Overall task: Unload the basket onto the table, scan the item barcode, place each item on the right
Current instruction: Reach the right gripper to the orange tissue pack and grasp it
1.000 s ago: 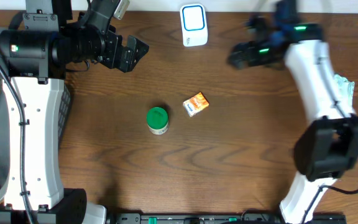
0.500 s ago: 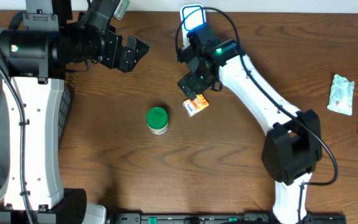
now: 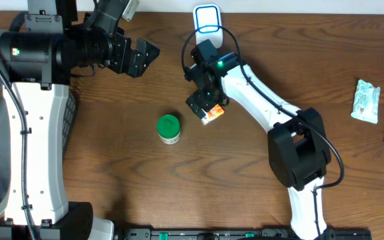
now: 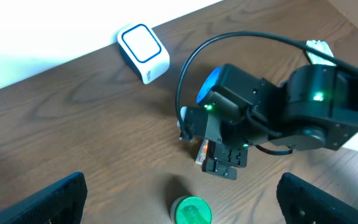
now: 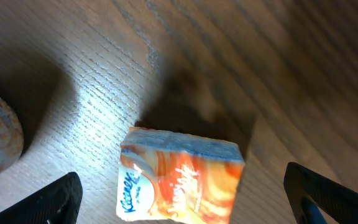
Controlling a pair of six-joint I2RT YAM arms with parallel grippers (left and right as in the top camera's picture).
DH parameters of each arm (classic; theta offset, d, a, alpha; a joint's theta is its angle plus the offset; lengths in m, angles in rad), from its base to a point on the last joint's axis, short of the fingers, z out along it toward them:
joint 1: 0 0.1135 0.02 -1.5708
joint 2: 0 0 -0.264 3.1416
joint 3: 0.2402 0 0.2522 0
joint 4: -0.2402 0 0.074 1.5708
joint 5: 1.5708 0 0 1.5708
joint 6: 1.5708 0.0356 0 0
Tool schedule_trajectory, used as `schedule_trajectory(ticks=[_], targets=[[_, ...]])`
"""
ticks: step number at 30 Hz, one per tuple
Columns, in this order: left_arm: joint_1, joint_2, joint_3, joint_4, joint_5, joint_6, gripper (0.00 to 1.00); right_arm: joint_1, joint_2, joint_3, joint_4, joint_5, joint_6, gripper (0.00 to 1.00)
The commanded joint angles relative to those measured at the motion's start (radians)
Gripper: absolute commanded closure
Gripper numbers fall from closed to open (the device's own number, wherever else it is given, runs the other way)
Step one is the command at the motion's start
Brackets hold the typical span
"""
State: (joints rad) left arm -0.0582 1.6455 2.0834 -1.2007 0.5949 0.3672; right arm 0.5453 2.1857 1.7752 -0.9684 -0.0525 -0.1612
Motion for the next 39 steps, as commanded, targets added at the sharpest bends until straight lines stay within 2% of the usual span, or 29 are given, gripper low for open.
schedule_trajectory(ticks=[1, 11, 15, 17, 21, 32, 39], targets=[[0.0, 0.003, -0.006, -0.001, -0.005, 0.01, 0.02, 0.008, 0.047, -0.013, 0.0, -0.006, 0.019, 0.01], [0.0, 0.003, -0.006, -0.001, -0.005, 0.01, 0.02, 0.014, 0.095, -0.058, 0.021, -0.005, 0.019, 0.02], [0.0, 0.003, -0.006, -0.001, -0.005, 0.01, 0.02, 0.014, 0.094, -0.056, 0.042, -0.004, 0.029, 0.24], [0.0, 0.003, -0.006, -0.001, -0.005, 0.01, 0.02, 0.013, 0.094, -0.055, 0.044, -0.005, 0.051, 0.29], [0.0, 0.003, -0.006, -0.001, -0.005, 0.01, 0.02, 0.005, 0.094, -0.04, 0.034, -0.005, 0.1, 0.3], [0.0, 0.003, -0.006, -0.001, -0.005, 0.01, 0.02, -0.026, 0.076, 0.19, -0.182, -0.005, 0.321, 0.41], [0.0, 0.003, -0.006, -0.001, -0.005, 0.01, 0.02, -0.077, 0.076, 0.284, -0.326, -0.006, 0.462, 0.42]])
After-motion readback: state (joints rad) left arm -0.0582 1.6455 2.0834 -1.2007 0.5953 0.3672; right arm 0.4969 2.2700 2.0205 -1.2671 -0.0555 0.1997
